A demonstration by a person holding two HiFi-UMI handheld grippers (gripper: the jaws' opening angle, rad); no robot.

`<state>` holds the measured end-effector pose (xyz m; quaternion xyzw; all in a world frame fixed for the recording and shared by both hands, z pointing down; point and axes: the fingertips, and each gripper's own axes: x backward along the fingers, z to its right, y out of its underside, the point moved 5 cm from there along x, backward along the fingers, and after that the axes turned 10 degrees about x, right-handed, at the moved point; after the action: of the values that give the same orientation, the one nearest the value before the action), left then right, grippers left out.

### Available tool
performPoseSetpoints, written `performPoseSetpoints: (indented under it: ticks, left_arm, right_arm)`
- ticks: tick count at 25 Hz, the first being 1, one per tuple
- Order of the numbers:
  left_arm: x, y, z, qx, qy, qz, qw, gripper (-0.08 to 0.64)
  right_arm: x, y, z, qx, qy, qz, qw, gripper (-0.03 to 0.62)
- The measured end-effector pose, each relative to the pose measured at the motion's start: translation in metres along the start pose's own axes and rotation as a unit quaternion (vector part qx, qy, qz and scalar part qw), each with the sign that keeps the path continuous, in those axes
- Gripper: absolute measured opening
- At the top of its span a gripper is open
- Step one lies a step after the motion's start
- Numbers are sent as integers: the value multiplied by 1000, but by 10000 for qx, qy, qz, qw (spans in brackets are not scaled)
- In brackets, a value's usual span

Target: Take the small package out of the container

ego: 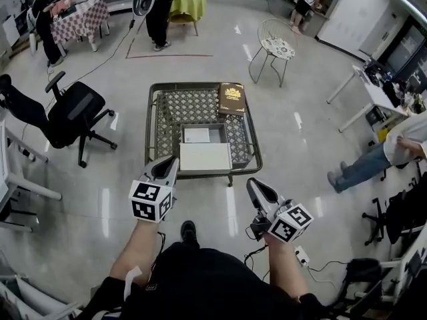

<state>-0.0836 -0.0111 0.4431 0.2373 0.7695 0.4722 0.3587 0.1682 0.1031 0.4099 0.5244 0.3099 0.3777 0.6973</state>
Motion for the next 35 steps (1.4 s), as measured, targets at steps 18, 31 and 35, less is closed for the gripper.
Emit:
performPoseSetpoints:
  ticks: [18,31,35]
  left_arm:
    - [-77,-29,-74,429,-153,-129,9989,21]
    - [-168,-57,-102,554,-789,-386,9946,21]
    - [-179,-47,-113,685,-832,-548,9927,21]
  right_arm:
    - [-150,12,56,-166,-414,-684,9967,81]
    - [-238,57,159,-662,-1018,-1701,9779,175]
    - [-257,84,173,-729,-990,-2159,9686,196]
